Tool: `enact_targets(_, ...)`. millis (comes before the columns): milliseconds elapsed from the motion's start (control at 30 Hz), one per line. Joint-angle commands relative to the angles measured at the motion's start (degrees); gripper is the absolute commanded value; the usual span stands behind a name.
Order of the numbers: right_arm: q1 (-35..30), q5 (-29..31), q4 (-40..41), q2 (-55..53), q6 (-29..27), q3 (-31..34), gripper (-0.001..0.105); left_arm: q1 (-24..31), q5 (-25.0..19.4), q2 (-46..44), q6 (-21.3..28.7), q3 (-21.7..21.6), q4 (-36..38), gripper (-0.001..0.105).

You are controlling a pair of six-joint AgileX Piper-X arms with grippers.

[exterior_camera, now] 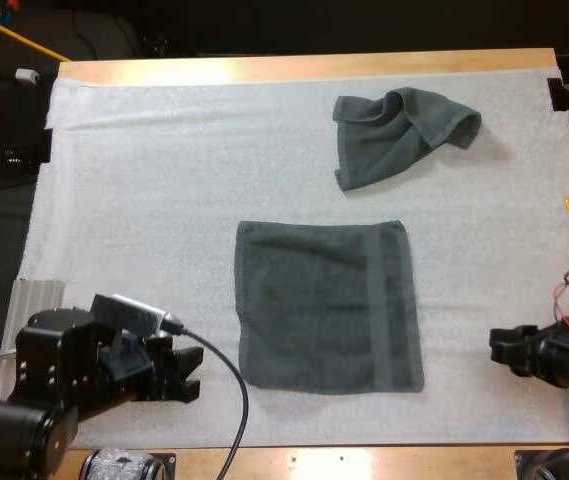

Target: Pick towel from pile, fold and stack

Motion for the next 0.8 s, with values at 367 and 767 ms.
enact_targets(367, -0.11, -5.31, -2.04, -1.80, 0.07, 10.94, 0.048, -0.34, -1.01, -2.58, 0.42, 0.16, 2.81, 0.046)
enact_targets(767, -0.11, -13.45, -16.97, -1.80, 10.35, 27.68, 0.048, -0.34, -0.98, -2.58, 0.42, 4.93, 2.27, 0.046)
